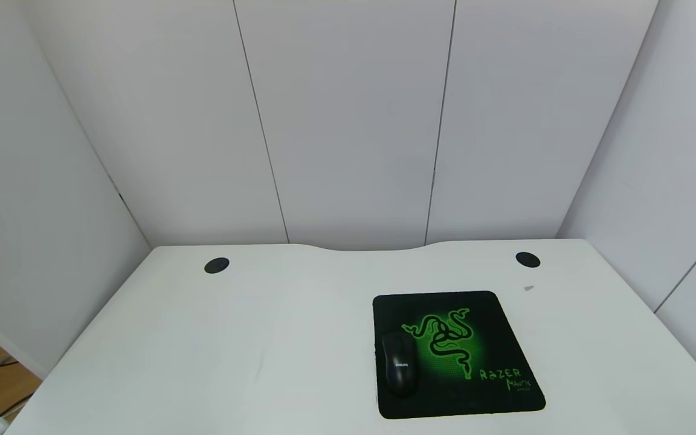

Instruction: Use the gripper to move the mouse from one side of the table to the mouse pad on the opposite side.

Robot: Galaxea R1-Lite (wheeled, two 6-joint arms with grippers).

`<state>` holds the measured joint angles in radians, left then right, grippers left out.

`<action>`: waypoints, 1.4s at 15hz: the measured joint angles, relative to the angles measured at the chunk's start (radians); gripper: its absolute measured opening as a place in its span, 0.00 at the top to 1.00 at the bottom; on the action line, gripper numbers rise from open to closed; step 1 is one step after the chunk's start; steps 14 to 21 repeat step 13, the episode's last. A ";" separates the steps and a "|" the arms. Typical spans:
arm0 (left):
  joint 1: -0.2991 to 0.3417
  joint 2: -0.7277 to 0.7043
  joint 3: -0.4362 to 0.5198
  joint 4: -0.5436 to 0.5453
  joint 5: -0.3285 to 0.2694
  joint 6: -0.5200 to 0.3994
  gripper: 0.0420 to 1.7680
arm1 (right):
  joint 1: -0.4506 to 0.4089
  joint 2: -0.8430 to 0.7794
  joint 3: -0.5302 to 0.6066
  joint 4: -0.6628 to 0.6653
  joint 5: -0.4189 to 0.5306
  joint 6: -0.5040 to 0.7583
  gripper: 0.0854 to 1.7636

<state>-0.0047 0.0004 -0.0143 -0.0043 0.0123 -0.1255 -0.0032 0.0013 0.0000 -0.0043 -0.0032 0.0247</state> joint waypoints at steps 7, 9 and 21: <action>0.001 0.000 0.000 0.000 -0.001 0.015 0.03 | 0.000 0.000 0.000 0.000 0.000 0.000 0.03; 0.002 0.000 0.009 0.003 -0.002 0.020 0.03 | 0.000 0.000 0.000 0.000 0.000 0.000 0.03; 0.001 0.000 0.012 -0.002 -0.007 0.052 0.03 | 0.000 0.000 0.000 0.000 0.000 0.000 0.03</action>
